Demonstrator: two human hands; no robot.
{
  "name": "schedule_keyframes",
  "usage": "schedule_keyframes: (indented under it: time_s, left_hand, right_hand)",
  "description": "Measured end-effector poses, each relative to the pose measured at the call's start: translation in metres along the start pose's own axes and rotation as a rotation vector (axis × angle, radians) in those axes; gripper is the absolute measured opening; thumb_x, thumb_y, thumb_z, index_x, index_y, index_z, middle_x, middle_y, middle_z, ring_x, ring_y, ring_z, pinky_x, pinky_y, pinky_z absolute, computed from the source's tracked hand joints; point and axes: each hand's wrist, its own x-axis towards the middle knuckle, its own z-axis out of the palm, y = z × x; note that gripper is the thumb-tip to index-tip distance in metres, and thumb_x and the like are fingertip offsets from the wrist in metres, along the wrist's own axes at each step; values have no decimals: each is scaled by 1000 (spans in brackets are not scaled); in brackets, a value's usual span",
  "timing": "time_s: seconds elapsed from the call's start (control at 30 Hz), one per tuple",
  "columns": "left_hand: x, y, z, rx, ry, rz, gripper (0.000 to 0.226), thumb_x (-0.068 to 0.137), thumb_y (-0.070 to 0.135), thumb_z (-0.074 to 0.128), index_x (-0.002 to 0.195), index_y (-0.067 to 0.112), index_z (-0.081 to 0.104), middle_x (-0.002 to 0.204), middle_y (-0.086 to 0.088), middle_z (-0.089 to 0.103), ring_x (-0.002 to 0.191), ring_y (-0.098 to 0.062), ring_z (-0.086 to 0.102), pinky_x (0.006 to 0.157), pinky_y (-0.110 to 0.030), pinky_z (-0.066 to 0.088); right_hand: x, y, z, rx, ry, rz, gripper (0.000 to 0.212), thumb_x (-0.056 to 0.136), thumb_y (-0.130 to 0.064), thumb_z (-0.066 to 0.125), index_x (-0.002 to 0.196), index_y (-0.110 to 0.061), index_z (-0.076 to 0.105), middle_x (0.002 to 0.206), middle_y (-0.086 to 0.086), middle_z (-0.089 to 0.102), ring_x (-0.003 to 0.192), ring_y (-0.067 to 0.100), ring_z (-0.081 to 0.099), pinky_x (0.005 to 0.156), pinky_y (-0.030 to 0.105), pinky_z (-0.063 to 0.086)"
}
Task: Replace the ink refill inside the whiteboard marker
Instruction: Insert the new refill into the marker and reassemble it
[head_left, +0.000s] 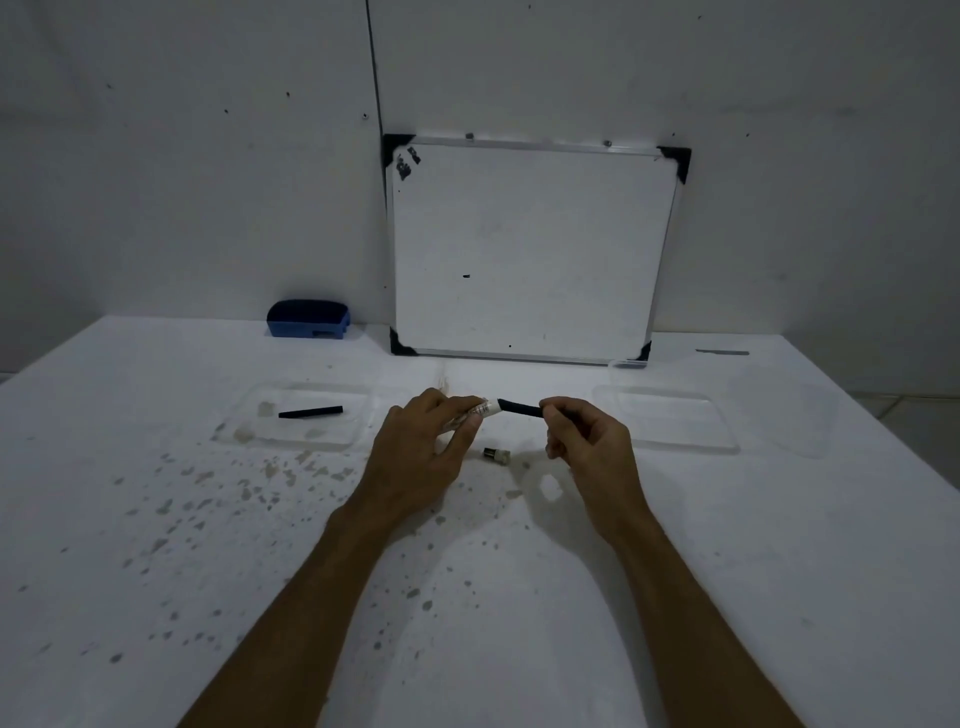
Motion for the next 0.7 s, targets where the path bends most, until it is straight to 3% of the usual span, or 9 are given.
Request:
schedule_keyframes:
  time_s: [0.13, 0.27, 0.4, 0.47, 0.53, 0.7]
  left_hand:
    - [1, -4, -2, 89, 0, 60, 41, 101, 49, 45, 129, 29, 68, 97, 4, 63, 84, -14, 55, 79, -36, 42]
    - [0, -3, -5, 112, -30, 141, 41, 101, 50, 45, 128, 30, 69, 98, 6, 62, 88, -13, 55, 81, -33, 37]
    - [-1, 5, -6, 70, -92, 188, 36, 101, 46, 48, 126, 31, 70, 96, 9, 62, 84, -9, 55, 77, -30, 42]
    - [-3, 12, -5, -70, -127, 119, 33, 102, 43, 52, 126, 30, 71, 92, 13, 64, 78, -5, 57, 69, -20, 43]
    - [-4, 17, -7, -236, -181, -37, 31, 102, 40, 57, 125, 28, 72, 86, 18, 67, 73, -1, 60, 66, -12, 42]
    - [-2, 21, -11, -451, -310, -217, 30, 103, 43, 52, 112, 26, 76, 66, 12, 59, 56, -3, 49, 57, -21, 41]
  right_hand:
    - [1, -2, -4, -66, -9, -4, 13, 98, -16, 66, 105, -13, 76, 66, -5, 64, 66, 13, 58, 71, 29, 53]
    - [3, -1, -9, -40, -21, 72, 9, 95, -17, 70, 96, -17, 79, 63, 1, 62, 64, 18, 55, 74, 40, 51]
    - [-4, -6, -2, -59, -36, 41, 13, 92, -22, 75, 103, -16, 73, 71, -1, 67, 63, 14, 58, 68, 29, 53]
    - [-8, -9, 5, -46, -23, -9, 18, 91, -25, 76, 104, -15, 68, 77, 2, 69, 64, 12, 61, 66, 23, 55]
    - [-10, -9, 11, 14, -18, -35, 14, 96, -23, 70, 105, -13, 69, 82, 3, 71, 68, 13, 63, 68, 26, 56]
    - [-10, -12, 10, 103, 7, -42, 24, 105, -23, 55, 111, -16, 76, 89, -8, 72, 81, 12, 61, 76, 27, 57]
